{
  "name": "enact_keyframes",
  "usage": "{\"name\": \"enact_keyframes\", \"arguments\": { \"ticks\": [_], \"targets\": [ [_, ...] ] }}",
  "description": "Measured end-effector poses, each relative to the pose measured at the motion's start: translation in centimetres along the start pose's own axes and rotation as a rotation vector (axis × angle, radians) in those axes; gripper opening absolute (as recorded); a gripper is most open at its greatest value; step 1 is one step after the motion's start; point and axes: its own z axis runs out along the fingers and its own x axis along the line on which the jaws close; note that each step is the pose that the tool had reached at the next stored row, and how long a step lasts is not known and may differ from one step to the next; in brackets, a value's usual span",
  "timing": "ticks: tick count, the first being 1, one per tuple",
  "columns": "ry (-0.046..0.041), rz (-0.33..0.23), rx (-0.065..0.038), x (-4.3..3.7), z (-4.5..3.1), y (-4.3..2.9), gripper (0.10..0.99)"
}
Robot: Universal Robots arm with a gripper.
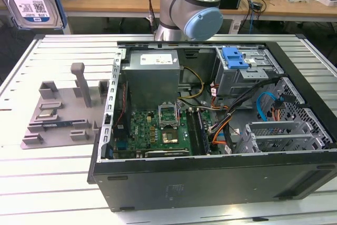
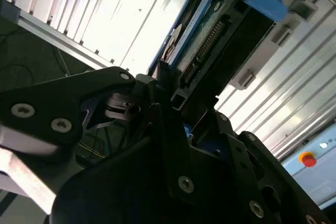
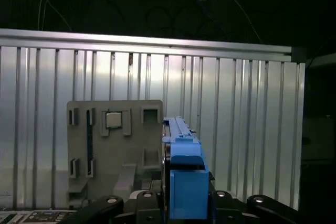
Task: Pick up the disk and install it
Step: 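Pick up the disk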
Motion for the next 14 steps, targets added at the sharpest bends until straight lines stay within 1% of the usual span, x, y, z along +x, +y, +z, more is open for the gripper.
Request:
{"name": "enact_keyframes", "arguments": {
  "ticks": [1, 2, 6, 8, 9, 14],
  "targets": [
    [-0.0086, 0.000, 0.000, -0.02, -0.42, -0.01, 0.369],
    [-0.0088, 0.000, 0.000, -0.08, -1.08, 0.00, 0.369],
    [-0.0088, 0.000, 0.000, -0.20, -2.23, 0.00, 0.369],
    [-0.0088, 0.000, 0.000, -0.24, -2.65, 0.00, 0.369],
    [-0.0087, 0.000, 0.000, -0.25, -2.75, 0.00, 0.369],
    [-0.0088, 0.000, 0.000, -0.20, -2.79, -0.01, 0.369]
  ]
}}
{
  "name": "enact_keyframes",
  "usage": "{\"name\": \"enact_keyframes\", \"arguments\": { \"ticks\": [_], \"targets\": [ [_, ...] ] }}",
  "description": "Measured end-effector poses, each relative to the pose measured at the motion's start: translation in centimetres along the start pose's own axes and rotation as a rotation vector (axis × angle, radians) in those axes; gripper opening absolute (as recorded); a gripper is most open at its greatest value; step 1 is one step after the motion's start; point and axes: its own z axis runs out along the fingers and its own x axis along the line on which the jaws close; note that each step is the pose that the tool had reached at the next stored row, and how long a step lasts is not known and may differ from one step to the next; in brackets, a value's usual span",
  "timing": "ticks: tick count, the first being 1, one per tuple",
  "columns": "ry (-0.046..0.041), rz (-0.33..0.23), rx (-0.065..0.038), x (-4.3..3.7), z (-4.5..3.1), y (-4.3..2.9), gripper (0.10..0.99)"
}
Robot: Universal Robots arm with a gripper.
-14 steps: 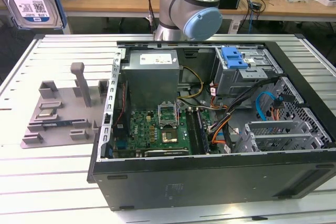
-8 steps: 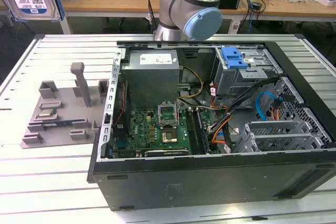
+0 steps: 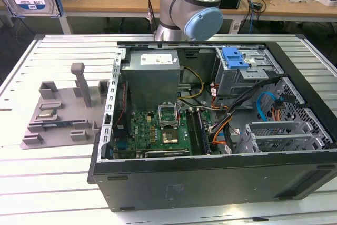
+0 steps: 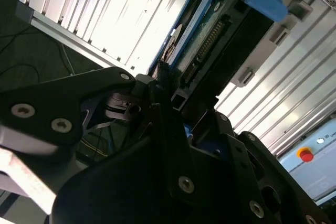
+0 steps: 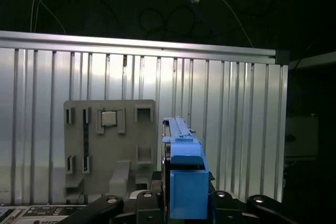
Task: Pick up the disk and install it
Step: 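Pick up the disk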
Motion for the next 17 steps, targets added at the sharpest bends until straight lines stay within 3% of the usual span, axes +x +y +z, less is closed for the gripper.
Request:
{"name": "enact_keyframes", "arguments": {
  "ticks": [2, 10, 17],
  "targets": [
    [0.0000, 0.000, 0.000, 0.28, -0.03, 0.00, 0.369],
    [0.0000, 0.000, 0.000, 3.08, -0.33, 0.12, 0.369],
    [0.0000, 0.000, 0.000, 4.91, -0.52, 0.19, 0.369]
  ]
}}
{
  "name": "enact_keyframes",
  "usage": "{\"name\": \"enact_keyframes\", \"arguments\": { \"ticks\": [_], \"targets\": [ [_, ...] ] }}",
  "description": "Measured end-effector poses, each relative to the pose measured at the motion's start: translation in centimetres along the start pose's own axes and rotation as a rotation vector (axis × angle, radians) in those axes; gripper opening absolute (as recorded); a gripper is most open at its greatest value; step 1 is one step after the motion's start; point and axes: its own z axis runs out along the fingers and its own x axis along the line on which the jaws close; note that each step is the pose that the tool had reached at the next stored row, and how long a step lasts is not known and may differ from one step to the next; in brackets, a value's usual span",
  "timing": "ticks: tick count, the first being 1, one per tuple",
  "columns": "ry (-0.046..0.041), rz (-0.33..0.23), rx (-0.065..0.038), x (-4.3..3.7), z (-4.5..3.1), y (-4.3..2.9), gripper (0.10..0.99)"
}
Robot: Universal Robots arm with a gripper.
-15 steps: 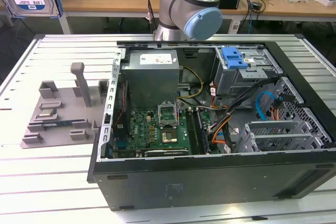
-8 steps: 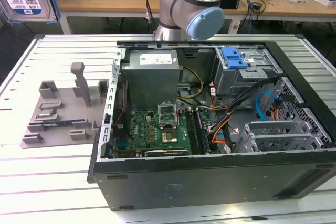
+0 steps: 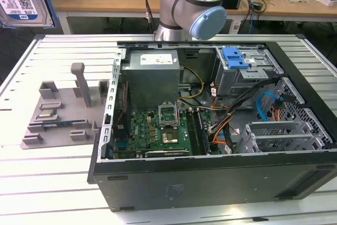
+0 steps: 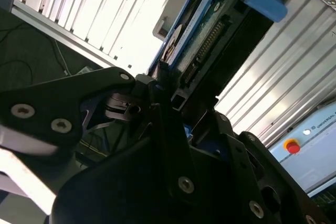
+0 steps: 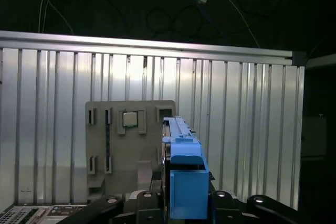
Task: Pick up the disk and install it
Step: 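Pick up the disk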
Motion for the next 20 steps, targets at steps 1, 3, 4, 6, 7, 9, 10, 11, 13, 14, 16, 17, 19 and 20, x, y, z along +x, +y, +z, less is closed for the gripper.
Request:
{"name": "enact_keyframes", "arguments": {
  "ticks": [1, 3, 4, 6, 7, 9, 10, 11, 13, 14, 16, 17, 19, 20],
  "targets": [
    [0.0001, 0.000, 0.000, 0.34, -0.04, 0.01, 0.369],
    [0.0000, 0.000, 0.000, 0.78, -0.09, 0.03, 0.369],
    [0.0000, 0.000, 0.000, 1.13, -0.12, 0.05, 0.369],
    [0.0000, 0.000, 0.000, 1.78, -0.19, 0.07, 0.369],
    [0.0000, 0.000, 0.000, 2.00, -0.21, 0.08, 0.369],
    [0.0000, 0.000, 0.000, 2.39, -0.26, 0.10, 0.369],
    [0.0000, 0.000, 0.000, 2.65, -0.29, 0.11, 0.369],
    [0.0000, 0.000, 0.000, 2.85, -0.30, 0.12, 0.369],
    [0.0001, 0.000, 0.000, 3.27, -0.35, 0.13, 0.369],
    [0.0000, 0.000, 0.000, 3.58, -0.38, 0.14, 0.369],
    [0.0000, 0.000, 0.000, 3.96, -0.42, 0.16, 0.369],
    [0.0000, 0.000, 0.000, 4.14, -0.44, 0.17, 0.369],
    [0.0001, 0.000, 0.000, 4.53, -0.49, 0.18, 0.369],
    [0.0000, 0.000, 0.000, 4.78, -0.51, 0.20, 0.369]
  ]
}}
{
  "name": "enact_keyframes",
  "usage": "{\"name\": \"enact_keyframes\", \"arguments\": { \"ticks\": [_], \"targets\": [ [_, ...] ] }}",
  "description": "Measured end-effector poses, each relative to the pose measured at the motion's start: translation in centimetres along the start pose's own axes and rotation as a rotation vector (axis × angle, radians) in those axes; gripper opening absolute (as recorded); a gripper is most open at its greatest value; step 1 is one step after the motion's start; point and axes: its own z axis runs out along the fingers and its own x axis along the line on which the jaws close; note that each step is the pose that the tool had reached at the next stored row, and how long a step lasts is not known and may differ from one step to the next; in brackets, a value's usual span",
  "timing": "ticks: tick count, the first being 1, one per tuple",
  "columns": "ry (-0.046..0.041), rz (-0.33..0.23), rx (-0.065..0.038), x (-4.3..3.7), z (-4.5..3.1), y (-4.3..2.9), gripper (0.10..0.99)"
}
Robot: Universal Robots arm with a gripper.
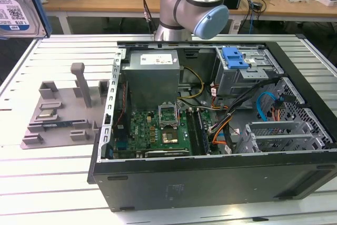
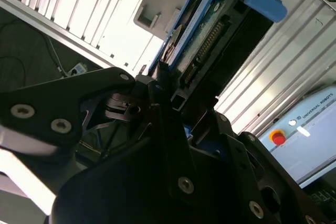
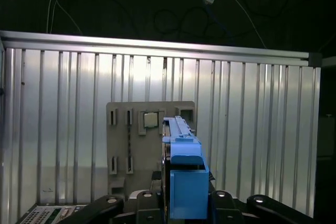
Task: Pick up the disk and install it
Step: 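Pick up the disk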
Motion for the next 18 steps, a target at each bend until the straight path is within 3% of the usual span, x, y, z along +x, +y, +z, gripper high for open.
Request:
{"name": "enact_keyframes", "arguments": {
  "ticks": [8, 18],
  "targets": [
    [0.0000, 0.000, 0.000, 2.49, -0.26, 0.10, 0.369],
    [0.0000, 0.000, 0.000, 4.40, -0.47, 0.17, 0.369]
  ]
}}
